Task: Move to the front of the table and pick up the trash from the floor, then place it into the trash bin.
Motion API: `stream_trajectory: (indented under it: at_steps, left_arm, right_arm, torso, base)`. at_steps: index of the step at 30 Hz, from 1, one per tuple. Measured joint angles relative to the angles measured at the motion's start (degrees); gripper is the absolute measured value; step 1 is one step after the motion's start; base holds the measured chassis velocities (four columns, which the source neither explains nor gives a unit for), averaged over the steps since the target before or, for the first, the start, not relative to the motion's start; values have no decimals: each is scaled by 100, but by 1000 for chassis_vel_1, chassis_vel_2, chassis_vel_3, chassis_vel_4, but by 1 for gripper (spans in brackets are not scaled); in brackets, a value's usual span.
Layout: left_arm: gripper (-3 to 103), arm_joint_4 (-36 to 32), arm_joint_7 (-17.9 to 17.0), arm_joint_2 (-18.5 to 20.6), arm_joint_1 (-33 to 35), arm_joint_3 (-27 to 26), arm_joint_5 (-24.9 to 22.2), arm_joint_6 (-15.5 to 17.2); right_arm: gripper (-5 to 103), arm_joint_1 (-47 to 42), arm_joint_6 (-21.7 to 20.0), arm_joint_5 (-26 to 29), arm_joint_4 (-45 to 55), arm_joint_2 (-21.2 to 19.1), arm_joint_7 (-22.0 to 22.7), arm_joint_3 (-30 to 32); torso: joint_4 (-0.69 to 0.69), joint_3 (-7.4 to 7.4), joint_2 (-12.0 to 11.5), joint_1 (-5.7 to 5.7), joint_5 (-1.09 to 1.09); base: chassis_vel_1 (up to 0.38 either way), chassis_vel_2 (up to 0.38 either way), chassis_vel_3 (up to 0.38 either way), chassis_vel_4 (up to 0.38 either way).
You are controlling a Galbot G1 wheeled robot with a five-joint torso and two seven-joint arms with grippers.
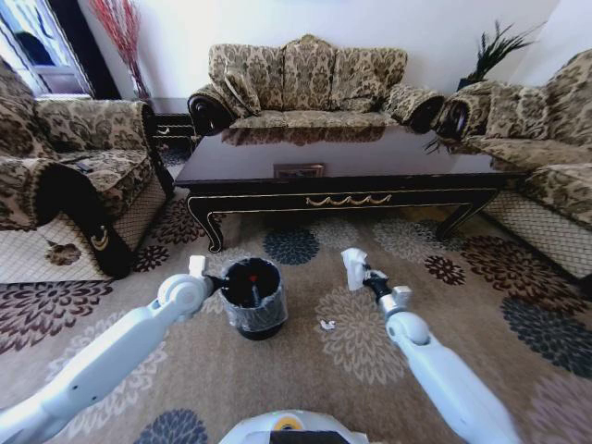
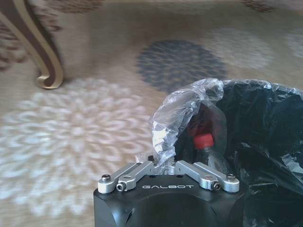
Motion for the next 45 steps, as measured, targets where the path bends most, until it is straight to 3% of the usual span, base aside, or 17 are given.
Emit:
stream_trajectory:
  at_steps: [8,18,28,39,45]
  left_arm:
    - [3,213,-104,-718,-596,1112,148,44]
    - [3,498,-220,-1122,-1126,1617,104,44]
    - [3,813,-402,-1624,-1387,1858,20,21]
    - [3,897,-443,-1719,-1484,1935,2,20]
    - [3,843,-477,-1698,-1400,1888,1,14]
  right_arm:
    - [0,-881,-308,313,1663,-330,186,636]
    - [0,-1793,-414,105,2771,-372,145,1057]
    - [0,-2132,-332,-408,2781,-197,-34,767]
    - [-3,-2562,-271,-804,2824,-107,-190,668]
    - [17,-2587,-198,-1023,2695,-43,-223,520]
  torso:
    - [-1,0,0,0,1]
    - [0,1,0,0,2]
    - [0,1,0,0,2]
    - [0,1,0,0,1]
    - [0,1,0,0,1]
  base:
    - [0,0,0,0]
    - [0,0,0,0]
    - [0,0,0,0]
    - [0,0,0,0]
    - [0,0,0,0]
